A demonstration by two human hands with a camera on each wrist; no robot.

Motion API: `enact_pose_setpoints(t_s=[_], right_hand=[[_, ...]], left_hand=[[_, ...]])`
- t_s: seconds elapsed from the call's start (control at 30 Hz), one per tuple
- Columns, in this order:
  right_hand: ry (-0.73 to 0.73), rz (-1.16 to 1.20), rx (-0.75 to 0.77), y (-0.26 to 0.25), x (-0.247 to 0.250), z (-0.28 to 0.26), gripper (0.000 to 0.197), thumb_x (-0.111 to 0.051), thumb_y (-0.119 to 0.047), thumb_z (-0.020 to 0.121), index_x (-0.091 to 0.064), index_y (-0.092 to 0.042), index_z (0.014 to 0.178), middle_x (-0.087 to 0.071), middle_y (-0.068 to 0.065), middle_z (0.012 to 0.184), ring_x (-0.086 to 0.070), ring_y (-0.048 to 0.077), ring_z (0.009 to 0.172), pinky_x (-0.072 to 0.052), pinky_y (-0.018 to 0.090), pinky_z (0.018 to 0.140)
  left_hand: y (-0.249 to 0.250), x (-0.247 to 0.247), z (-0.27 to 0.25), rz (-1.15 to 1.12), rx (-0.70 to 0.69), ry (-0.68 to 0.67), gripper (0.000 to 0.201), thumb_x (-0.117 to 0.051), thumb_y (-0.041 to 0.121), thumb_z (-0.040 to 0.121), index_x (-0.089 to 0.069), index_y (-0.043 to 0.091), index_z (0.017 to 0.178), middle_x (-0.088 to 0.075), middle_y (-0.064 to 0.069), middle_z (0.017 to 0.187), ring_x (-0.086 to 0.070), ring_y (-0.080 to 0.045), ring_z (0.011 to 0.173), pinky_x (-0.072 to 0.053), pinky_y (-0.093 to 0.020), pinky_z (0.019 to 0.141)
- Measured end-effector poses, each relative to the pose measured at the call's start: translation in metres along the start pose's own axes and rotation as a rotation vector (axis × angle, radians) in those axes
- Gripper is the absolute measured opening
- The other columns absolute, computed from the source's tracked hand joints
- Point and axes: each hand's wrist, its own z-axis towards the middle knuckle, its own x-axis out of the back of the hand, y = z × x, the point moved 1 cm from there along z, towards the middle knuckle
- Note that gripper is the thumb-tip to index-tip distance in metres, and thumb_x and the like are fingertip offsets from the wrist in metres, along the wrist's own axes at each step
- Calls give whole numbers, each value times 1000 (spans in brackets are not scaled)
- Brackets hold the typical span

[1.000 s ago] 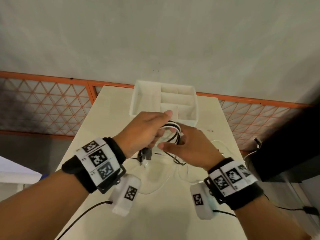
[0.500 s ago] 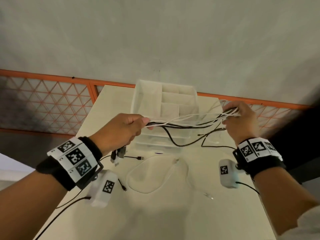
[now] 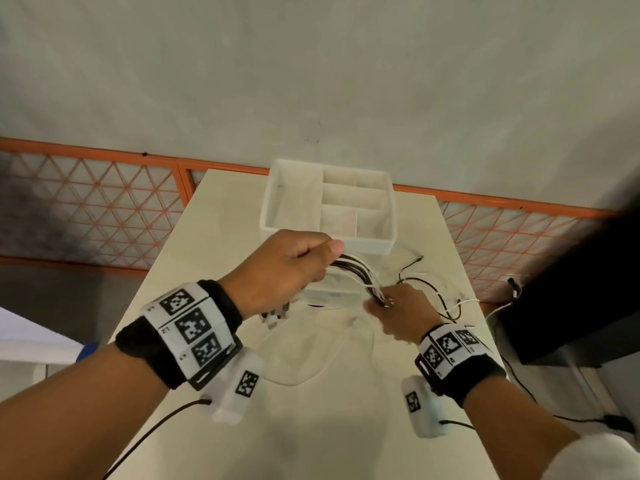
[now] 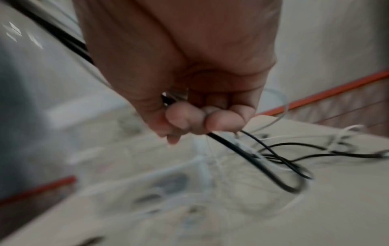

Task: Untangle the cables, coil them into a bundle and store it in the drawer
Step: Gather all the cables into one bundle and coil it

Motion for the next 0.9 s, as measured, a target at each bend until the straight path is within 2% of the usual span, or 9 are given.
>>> enact_pose_setpoints(t_s=[0.1, 0.17, 0.3, 0.4, 0.5, 0.57, 0.73, 0.8, 0.9], right_hand=[[91, -28, -156, 50, 8, 16, 14, -57, -24, 90, -70, -24, 86, -76, 5, 86, -72, 26, 83, -54, 30, 70], [289, -3, -180, 64, 23, 19, 25, -54, -15, 89, -72, -25, 103, -74, 10, 103, -67, 34, 96, -48, 30, 77], [553, 241, -55, 52, 43, 16, 29, -57, -7, 88, -68, -32, 96, -72, 6, 90, -67, 30, 77, -52, 32, 66], [486, 294, 5, 45, 32, 18, 36, -57, -1, 89, -62, -31, 109, -70, 5, 112, -66, 23, 74, -48, 27, 61], [184, 177, -107, 53, 6, 18, 73, -68, -18, 92, -29, -35, 152, -53, 15, 146, -65, 34, 109, -51, 39, 90], [92, 95, -194, 56, -16, 14, 91, -69, -25, 92, -9, -32, 159, -51, 18, 148, -57, 41, 125, -47, 43, 100], [82, 79, -278, 29, -76, 2, 31, -60, -37, 88, -57, -19, 112, -71, 9, 109, -65, 32, 101, -47, 32, 81], [-71, 13, -243, 17, -109, 11, 46, -56, -59, 80, -65, -15, 95, -74, 10, 101, -68, 30, 95, -50, 32, 78], [-167, 23, -285, 9, -138, 23, 72, -57, -76, 65, -66, -12, 97, -75, 10, 95, -72, 30, 93, -59, 36, 80]], left_hand=[[-3, 17, -10, 91, 121, -64, 44, -47, 28, 102, -56, -9, 81, -35, 13, 46, -31, -2, 37, -32, -7, 42], [-24, 28, -15, 413, 241, -216, 45, -45, 36, 102, -53, 1, 75, -41, 10, 52, -35, -1, 37, -32, -10, 42], [-87, 26, -18, 728, 474, -380, 33, -39, 28, 104, -69, 19, 96, -55, 14, 77, -52, -4, 70, -37, -11, 61], [-121, 11, -21, 700, 578, -231, 31, -39, 18, 102, -69, 18, 97, -63, 6, 98, -54, -6, 72, -40, -11, 60], [-141, 6, -24, 641, 635, -83, 30, -44, 23, 101, -70, 9, 101, -69, -8, 114, -64, -28, 97, -51, -33, 79], [-142, 8, -26, 593, 631, -17, 28, -44, 23, 101, -70, 15, 93, -70, -5, 108, -63, -24, 90, -44, -26, 70], [-124, 6, -20, 311, 609, 88, 26, -53, 27, 97, -65, 13, 78, -52, 4, 64, -48, -17, 56, -37, -25, 54], [-109, 4, -14, 267, 560, 42, 30, -61, 31, 94, -59, 9, 73, -45, 3, 57, -42, -17, 53, -33, -28, 53], [-88, 1, -6, 151, 497, 1, 30, -56, 28, 98, -64, 2, 86, -41, 2, 58, -35, -13, 50, -30, -26, 49]])
